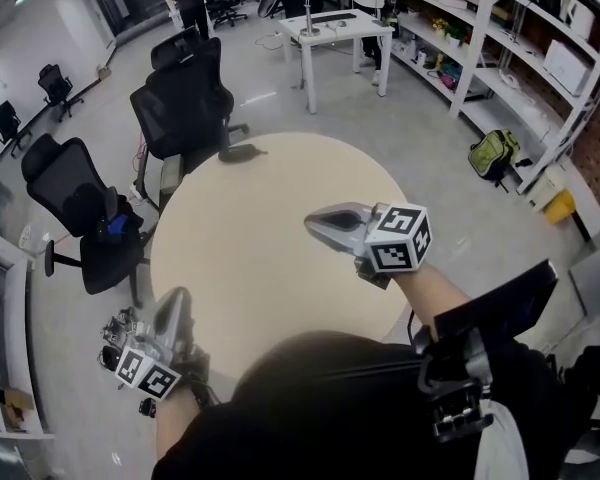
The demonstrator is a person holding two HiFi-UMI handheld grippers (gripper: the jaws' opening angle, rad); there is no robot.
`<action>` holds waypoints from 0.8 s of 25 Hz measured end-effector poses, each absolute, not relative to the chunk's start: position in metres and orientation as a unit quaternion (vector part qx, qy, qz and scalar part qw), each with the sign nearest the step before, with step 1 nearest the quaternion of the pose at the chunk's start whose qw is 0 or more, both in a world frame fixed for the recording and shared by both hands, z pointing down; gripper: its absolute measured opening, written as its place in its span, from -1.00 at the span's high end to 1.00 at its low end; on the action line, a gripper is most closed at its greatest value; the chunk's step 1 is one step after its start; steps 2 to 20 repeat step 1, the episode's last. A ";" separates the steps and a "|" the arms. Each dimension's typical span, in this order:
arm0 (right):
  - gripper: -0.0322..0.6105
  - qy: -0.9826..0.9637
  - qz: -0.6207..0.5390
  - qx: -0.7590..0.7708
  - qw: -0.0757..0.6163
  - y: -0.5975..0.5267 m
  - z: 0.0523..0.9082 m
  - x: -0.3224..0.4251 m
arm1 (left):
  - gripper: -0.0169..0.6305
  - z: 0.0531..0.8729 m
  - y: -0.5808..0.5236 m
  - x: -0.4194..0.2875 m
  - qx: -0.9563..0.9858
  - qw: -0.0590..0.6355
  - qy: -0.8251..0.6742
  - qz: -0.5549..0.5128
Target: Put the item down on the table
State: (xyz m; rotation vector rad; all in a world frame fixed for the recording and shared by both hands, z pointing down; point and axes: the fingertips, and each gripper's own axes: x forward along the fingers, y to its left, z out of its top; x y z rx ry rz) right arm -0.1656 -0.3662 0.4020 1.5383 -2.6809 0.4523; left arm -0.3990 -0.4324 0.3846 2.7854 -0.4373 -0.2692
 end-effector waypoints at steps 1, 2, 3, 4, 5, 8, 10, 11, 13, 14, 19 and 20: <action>0.86 -0.859 0.144 0.491 0.010 -0.368 0.402 -0.167 | 0.95 0.384 -0.434 -0.399 0.972 0.154 -0.153 -0.093; 0.86 -0.859 0.144 0.491 0.010 -0.368 0.402 -0.167 | 0.95 0.384 -0.434 -0.399 0.972 0.154 -0.153 -0.093; 0.86 -0.859 0.144 0.491 0.010 -0.368 0.402 -0.167 | 0.95 0.384 -0.434 -0.399 0.972 0.154 -0.153 -0.093; 0.86 -0.859 0.144 0.491 0.010 -0.368 0.402 -0.167 | 0.95 0.384 -0.434 -0.399 0.972 0.154 -0.153 -0.093; 0.86 -0.859 0.144 0.491 0.010 -0.368 0.402 -0.167 | 0.95 0.384 -0.434 -0.399 0.972 0.154 -0.153 -0.093; 0.86 -0.859 0.144 0.491 0.010 -0.368 0.402 -0.167 | 0.95 0.384 -0.434 -0.399 0.972 0.154 -0.153 -0.093; 0.86 -0.859 0.144 0.491 0.010 -0.368 0.402 -0.167 | 0.95 0.384 -0.434 -0.399 0.972 0.154 -0.153 -0.093; 0.86 -0.859 0.144 0.491 0.010 -0.368 0.402 -0.167 | 0.95 0.384 -0.434 -0.399 0.972 0.154 -0.153 -0.093; 0.86 -0.859 0.144 0.491 0.010 -0.368 0.402 -0.167 | 0.95 0.384 -0.434 -0.399 0.972 0.154 -0.153 -0.093; 0.86 -0.859 0.144 0.491 0.010 -0.368 0.402 -0.167 | 0.95 0.384 -0.434 -0.399 0.972 0.154 -0.153 -0.093; 0.86 -0.859 0.144 0.491 0.010 -0.368 0.402 -0.167 | 0.95 0.384 -0.434 -0.399 0.972 0.154 -0.153 -0.093; 0.86 -0.859 0.144 0.491 0.010 -0.368 0.402 -0.167 | 0.95 0.384 -0.434 -0.399 0.972 0.154 -0.153 -0.093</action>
